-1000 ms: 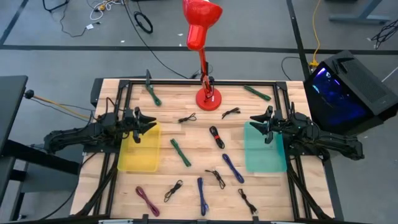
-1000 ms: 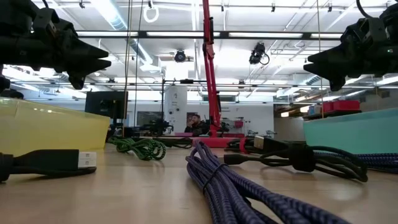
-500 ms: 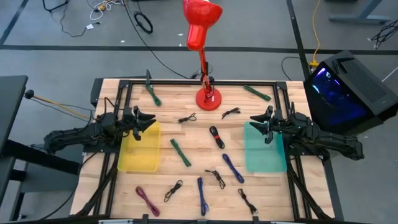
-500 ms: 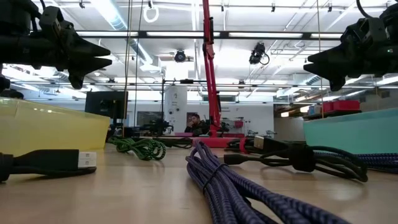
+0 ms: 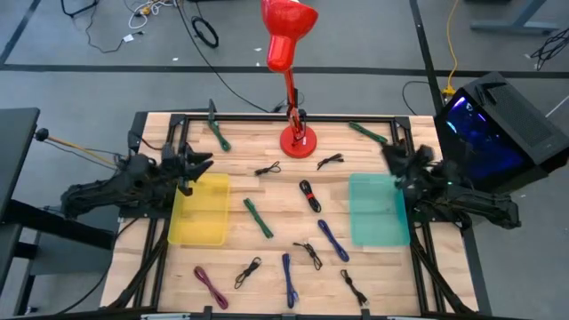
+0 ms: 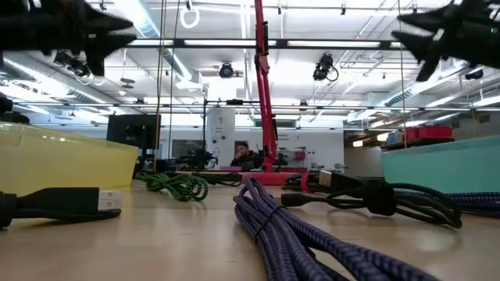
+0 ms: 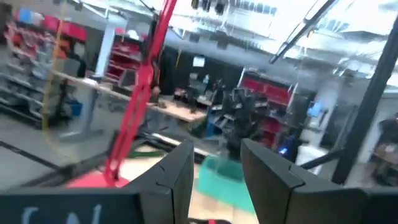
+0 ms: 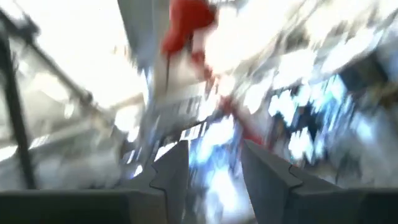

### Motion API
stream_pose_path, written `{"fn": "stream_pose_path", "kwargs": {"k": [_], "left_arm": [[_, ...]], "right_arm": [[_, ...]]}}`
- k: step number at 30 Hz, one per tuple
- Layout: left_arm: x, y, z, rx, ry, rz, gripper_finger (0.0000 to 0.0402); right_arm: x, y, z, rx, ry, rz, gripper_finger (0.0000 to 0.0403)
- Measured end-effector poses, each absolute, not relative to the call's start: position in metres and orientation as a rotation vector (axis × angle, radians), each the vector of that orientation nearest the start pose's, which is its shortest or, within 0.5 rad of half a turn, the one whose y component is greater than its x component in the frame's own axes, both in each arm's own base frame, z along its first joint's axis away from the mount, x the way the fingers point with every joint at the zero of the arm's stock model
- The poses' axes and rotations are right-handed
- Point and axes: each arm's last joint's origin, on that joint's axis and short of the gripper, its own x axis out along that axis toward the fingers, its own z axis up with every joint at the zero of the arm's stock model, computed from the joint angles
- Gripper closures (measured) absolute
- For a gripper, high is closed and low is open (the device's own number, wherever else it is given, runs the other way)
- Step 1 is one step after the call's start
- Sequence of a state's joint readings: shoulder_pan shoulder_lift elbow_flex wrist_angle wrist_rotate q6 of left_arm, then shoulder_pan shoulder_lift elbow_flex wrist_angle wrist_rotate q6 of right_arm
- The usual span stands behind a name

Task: Pick & Place USB Port
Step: Put the top left green USB cable into the blue transparent bin

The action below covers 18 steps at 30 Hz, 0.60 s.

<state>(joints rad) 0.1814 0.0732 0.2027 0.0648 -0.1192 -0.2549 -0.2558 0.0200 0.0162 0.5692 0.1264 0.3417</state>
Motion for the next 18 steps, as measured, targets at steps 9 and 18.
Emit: {"fn": "stream_pose_path", "kwargs": {"k": [9, 18], "left_arm": [[0.127, 0.049, 0.288, -0.013, 0.306, 0.822, 0.0264], [0.154, 0.133, 0.252, -0.257, 0.663, 1.004, 0.0264]], "right_arm": [[0.076, -0.020, 0.229, 0.161, -0.700, -0.170, 0.0252], [0.089, -0.014, 0.258, 0.038, -0.618, 0.080, 0.0252]]}}
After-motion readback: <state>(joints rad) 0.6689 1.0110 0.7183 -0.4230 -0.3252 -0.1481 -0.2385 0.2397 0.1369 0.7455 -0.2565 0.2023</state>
